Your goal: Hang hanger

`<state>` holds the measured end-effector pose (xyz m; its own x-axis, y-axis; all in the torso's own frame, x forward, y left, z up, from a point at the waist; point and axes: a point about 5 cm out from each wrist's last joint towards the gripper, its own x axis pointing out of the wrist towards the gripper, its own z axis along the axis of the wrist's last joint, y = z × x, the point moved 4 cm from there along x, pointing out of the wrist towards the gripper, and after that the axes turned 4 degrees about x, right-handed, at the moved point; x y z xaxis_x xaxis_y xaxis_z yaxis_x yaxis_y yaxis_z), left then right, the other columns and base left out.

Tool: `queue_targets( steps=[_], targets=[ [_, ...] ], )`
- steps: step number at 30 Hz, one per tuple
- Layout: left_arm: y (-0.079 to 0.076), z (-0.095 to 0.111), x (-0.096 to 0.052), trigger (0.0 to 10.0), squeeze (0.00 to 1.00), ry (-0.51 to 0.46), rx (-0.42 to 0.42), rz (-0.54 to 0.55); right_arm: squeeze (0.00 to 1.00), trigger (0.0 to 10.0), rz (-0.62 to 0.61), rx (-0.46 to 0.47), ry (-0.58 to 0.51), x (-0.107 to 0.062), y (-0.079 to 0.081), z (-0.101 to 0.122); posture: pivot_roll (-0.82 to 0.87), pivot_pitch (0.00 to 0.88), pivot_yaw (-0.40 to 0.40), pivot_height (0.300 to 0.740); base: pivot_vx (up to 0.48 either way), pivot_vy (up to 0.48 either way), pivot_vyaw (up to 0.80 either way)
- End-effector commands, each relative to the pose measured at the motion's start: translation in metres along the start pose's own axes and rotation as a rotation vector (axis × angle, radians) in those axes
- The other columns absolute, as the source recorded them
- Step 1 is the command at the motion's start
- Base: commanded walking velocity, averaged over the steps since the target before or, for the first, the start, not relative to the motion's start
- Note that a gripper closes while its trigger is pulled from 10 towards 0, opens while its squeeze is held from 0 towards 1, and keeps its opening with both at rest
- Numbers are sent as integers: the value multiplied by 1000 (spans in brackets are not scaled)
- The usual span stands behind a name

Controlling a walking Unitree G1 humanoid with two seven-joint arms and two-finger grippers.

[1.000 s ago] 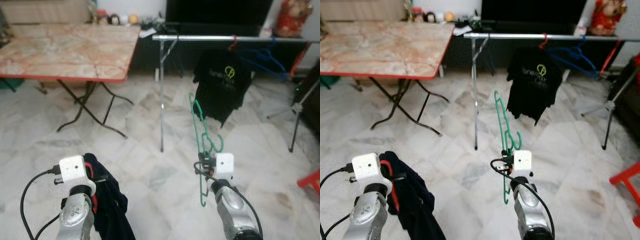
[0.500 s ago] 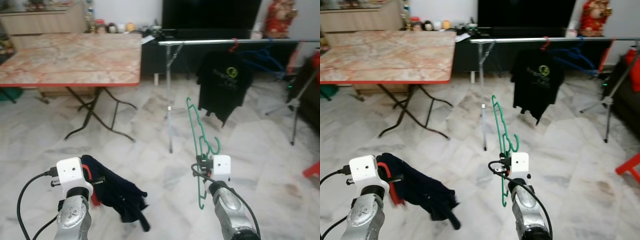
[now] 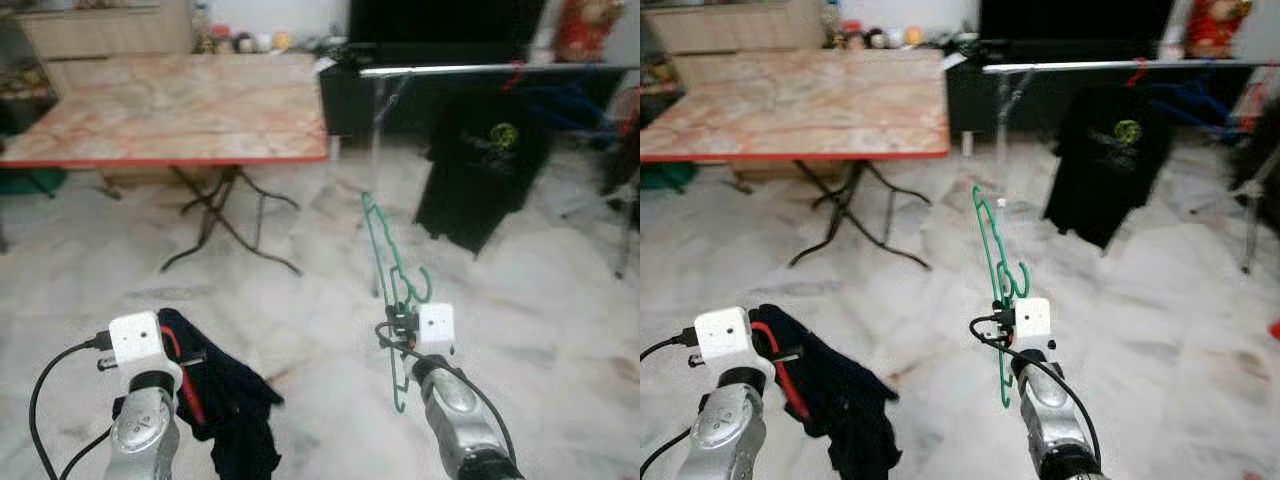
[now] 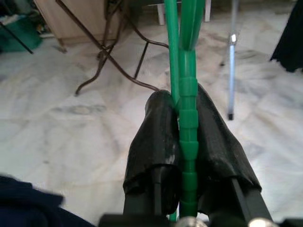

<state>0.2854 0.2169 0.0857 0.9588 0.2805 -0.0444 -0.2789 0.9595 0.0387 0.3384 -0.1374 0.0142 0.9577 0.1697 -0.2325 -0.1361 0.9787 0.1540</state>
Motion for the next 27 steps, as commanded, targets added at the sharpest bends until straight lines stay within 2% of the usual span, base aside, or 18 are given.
queue_targets(
  steps=[1, 14, 21, 26, 27],
  targets=[
    [-4, 10, 2, 10000, 0, -36, -8, -4, 0, 10000, -27, 0, 14, -4, -9, -4, 20, 0, 13, 740, 0, 431, 0],
    [-2, 13, 2, 10000, 0, -38, -2, 6, 0, 10000, -26, -2, 20, -1, -10, -2, 28, 14, 9, 740, 0, 389, 0],
    [-2, 16, 1, 10000, 0, -57, 4, -4, 0, 10000, -20, -2, 27, 0, -8, -4, 30, 15, 9, 740, 0, 0, 0],
    [-2, 20, -2, 10000, 0, -66, -6, -16, 0, 10000, -34, -7, 91, -1, -10, -16, 39, 25, 10, 740, 0, 0, 0],
    [-2, 20, -2, 10000, 0, -65, -4, -17, 0, 10000, -64, -7, 146, -4, -18, -25, 35, 27, 14, 740, 0, 0, 0]
  ],
)
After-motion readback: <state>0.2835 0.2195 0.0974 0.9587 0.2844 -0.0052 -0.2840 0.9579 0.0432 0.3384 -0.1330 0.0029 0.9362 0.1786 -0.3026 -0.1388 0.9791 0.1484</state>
